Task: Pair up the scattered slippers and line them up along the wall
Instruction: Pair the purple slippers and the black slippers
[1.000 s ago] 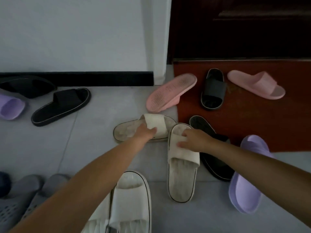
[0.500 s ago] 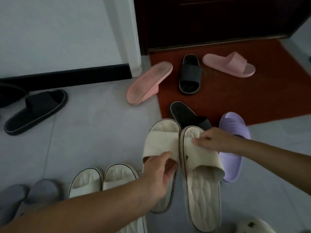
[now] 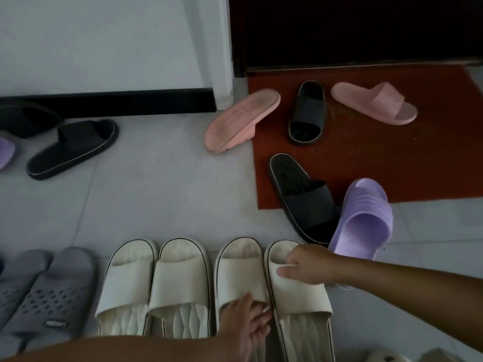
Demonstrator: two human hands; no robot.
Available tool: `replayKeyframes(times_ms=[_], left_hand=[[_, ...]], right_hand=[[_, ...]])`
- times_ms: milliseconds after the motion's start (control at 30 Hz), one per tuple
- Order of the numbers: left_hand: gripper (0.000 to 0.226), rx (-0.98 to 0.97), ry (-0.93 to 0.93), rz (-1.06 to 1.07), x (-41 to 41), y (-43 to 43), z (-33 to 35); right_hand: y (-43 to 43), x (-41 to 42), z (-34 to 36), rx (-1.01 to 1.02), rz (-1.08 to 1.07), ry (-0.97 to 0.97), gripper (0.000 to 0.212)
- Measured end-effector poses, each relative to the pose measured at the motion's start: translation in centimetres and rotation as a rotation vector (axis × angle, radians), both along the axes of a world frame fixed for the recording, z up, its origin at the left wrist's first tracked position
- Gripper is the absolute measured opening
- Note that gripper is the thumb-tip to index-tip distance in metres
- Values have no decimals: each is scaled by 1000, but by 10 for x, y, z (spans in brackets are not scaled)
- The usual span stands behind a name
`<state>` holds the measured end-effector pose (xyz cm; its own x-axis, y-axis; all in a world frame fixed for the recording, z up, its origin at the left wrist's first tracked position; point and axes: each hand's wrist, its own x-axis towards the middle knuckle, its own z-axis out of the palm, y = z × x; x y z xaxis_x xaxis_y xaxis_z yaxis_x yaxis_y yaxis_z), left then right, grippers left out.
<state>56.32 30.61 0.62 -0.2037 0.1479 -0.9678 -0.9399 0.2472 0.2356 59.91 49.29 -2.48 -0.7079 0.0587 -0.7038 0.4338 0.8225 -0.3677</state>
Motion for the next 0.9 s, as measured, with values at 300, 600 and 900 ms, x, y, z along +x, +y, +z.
replayKeyframes(times_ms=[300,600,900], left_hand=[[35,22,-64,-487,-18,6,-1],[17,258,351,-926,-90,71,23],[7,175,457,-1010,-129,155,30]], right_hand=[[29,-23,-4,30,-110,162,37],[125,-9,44,398,-213,208,28],[202,30,39,364,-208,-281,117]])
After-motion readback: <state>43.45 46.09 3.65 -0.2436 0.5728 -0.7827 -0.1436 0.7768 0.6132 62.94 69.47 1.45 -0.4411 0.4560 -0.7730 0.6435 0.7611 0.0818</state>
